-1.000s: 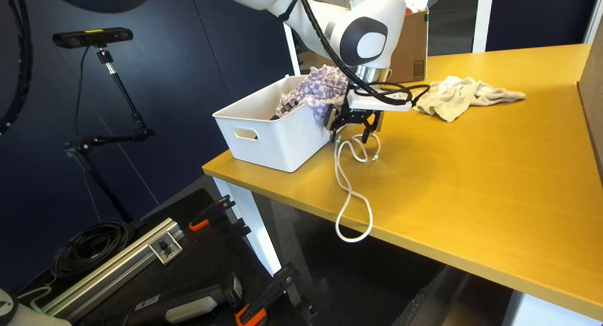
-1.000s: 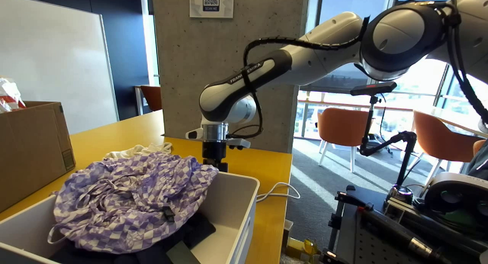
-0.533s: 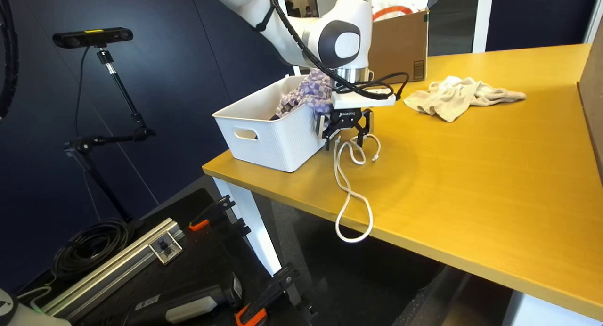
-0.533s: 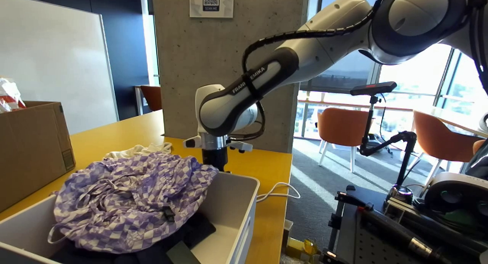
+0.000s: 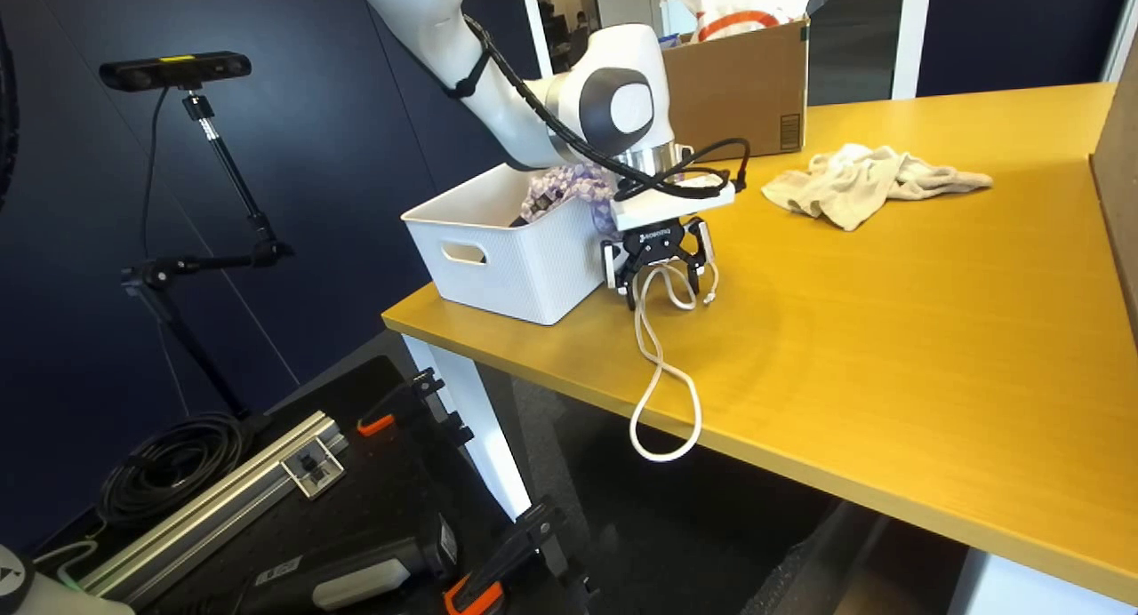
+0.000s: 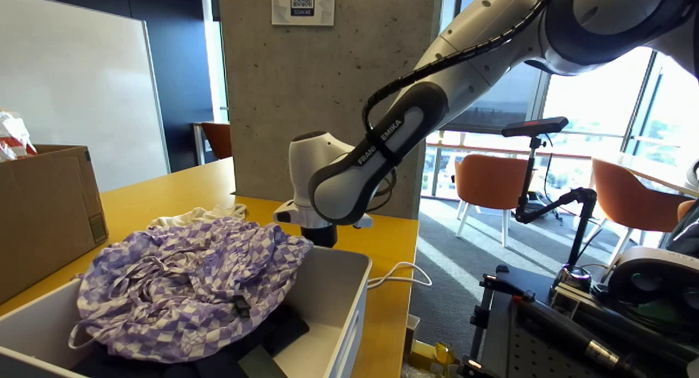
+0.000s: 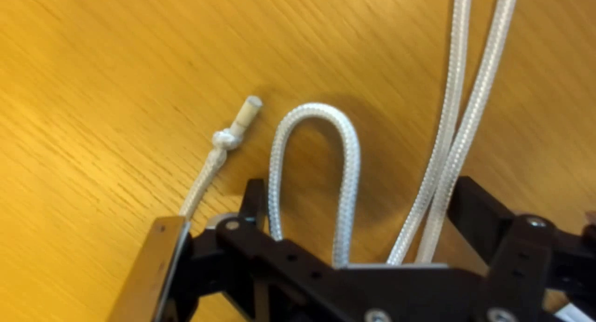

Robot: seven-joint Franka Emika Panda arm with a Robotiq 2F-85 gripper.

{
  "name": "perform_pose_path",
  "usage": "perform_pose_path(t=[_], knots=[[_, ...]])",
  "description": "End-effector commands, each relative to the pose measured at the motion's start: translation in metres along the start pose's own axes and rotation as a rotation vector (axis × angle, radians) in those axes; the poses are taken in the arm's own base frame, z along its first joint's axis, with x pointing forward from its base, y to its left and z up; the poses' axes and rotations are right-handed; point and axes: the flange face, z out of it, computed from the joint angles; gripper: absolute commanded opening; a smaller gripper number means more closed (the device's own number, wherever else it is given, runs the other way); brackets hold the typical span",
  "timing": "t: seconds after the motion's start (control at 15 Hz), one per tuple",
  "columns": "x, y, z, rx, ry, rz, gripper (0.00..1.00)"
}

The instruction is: Put the rope inside basket

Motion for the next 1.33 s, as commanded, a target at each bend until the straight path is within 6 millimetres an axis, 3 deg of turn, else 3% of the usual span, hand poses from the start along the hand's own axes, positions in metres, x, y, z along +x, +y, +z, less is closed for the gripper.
perform_pose_path(t=[0.0, 0.27, 0.47, 0.6, 1.13, 1.2, 1.27], knots=[[-0.010, -0.007, -0.016, -0.104, -0.035, 0.017, 1.00], [-0.015, -0.008, -0.022, -0.159, -0.059, 0.043, 1.00], [-0.022, -0.002, -0.016, -0.162, -0.071, 0.075, 1.00], [-0.026, 0.001, -0.010, -0.163, -0.077, 0.093, 1.00], [-0.049, -0.019, 0.027, -0.195, -0.052, 0.117, 1.00], [-0.045, -0.014, 0.023, -0.208, -0.050, 0.115, 0.94], [-0.046, -0.014, 0.022, -0.212, -0.050, 0.116, 0.74]])
